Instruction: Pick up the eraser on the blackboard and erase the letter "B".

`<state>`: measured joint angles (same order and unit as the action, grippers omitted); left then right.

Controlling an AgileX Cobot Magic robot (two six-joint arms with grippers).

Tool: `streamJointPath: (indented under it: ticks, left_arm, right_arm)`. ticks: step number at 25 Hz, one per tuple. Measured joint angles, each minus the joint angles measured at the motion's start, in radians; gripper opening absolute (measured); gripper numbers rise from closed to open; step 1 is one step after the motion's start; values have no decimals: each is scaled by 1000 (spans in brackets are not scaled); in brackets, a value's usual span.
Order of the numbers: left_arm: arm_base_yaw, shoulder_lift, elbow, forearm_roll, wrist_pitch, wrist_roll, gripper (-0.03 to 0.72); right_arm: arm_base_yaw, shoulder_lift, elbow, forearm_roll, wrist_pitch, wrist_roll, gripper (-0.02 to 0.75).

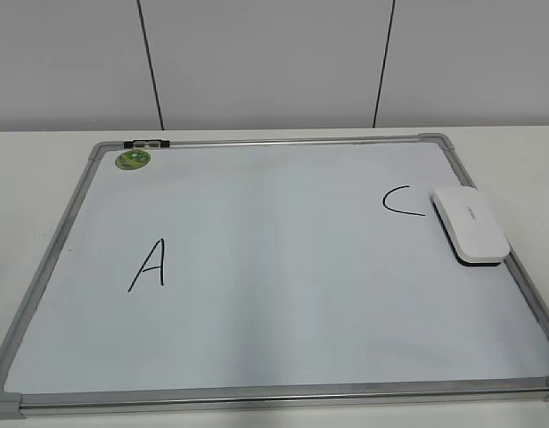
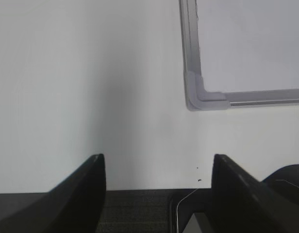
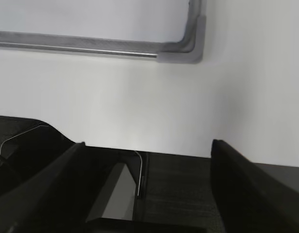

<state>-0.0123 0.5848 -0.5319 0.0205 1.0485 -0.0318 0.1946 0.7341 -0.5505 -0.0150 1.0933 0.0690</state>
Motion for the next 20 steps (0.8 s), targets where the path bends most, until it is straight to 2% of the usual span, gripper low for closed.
streamJointPath:
  ticks: [8, 20]
  left_arm:
    - [0, -51, 14, 2, 26, -2, 510]
    - [0, -51, 14, 29, 26, -2, 510]
  right_arm:
    - [0, -276, 30, -100, 70, 1, 574]
    - [0, -333, 52, -141, 48, 2, 573]
